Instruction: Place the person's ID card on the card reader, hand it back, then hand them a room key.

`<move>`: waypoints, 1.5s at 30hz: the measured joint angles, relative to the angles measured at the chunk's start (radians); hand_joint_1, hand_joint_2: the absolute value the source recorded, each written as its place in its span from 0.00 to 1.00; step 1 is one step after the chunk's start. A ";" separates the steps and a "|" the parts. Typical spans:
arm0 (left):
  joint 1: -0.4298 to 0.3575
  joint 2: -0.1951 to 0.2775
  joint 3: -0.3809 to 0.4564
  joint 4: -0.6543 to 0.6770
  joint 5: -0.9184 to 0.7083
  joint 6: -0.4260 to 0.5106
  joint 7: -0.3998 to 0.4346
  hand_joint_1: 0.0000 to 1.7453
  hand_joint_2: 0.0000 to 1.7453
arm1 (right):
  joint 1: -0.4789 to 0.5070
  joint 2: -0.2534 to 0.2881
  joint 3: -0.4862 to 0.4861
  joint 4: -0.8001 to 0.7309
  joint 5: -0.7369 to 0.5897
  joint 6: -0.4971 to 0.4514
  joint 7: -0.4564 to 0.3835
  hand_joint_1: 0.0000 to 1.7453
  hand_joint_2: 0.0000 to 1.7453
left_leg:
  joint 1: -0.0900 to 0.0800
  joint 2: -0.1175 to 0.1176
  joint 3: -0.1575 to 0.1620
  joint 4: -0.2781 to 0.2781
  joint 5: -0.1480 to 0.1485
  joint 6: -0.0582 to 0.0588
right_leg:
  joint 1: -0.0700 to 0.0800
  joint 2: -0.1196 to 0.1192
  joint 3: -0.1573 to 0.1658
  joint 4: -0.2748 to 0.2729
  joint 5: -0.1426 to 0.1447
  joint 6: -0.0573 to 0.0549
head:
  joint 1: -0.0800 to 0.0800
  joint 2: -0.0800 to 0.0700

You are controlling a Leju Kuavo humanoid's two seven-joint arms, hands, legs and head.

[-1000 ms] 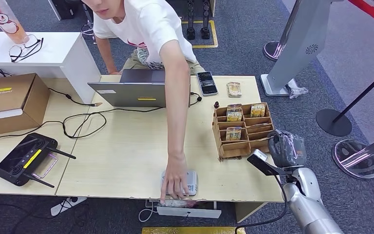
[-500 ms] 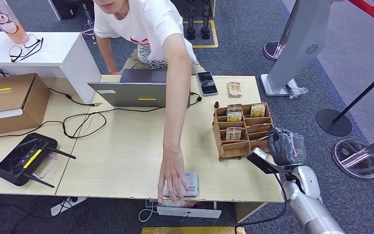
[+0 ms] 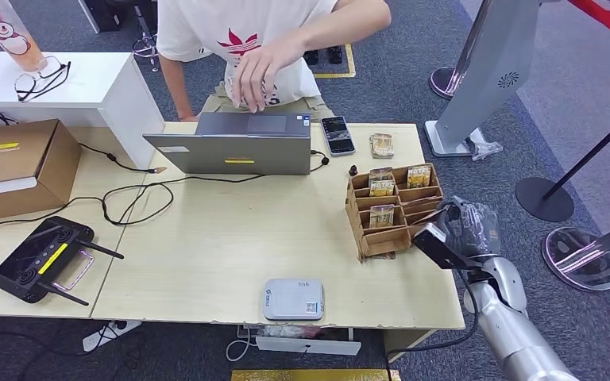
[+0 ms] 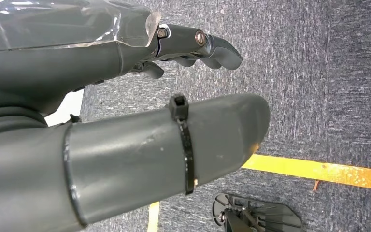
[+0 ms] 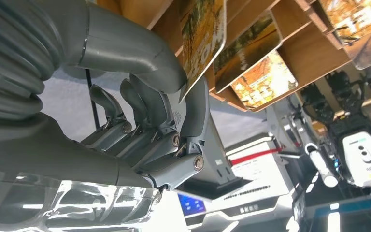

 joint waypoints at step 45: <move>-0.003 -0.011 0.000 0.000 -0.019 -0.010 -0.011 0.00 0.00 | 0.045 -0.116 -0.001 -0.289 -0.128 0.177 0.062 1.00 1.00 | 0.000 0.000 0.000 0.000 0.000 0.000 | 0.000 0.000 0.000 0.000 0.000 0.000 | 0.000 0.000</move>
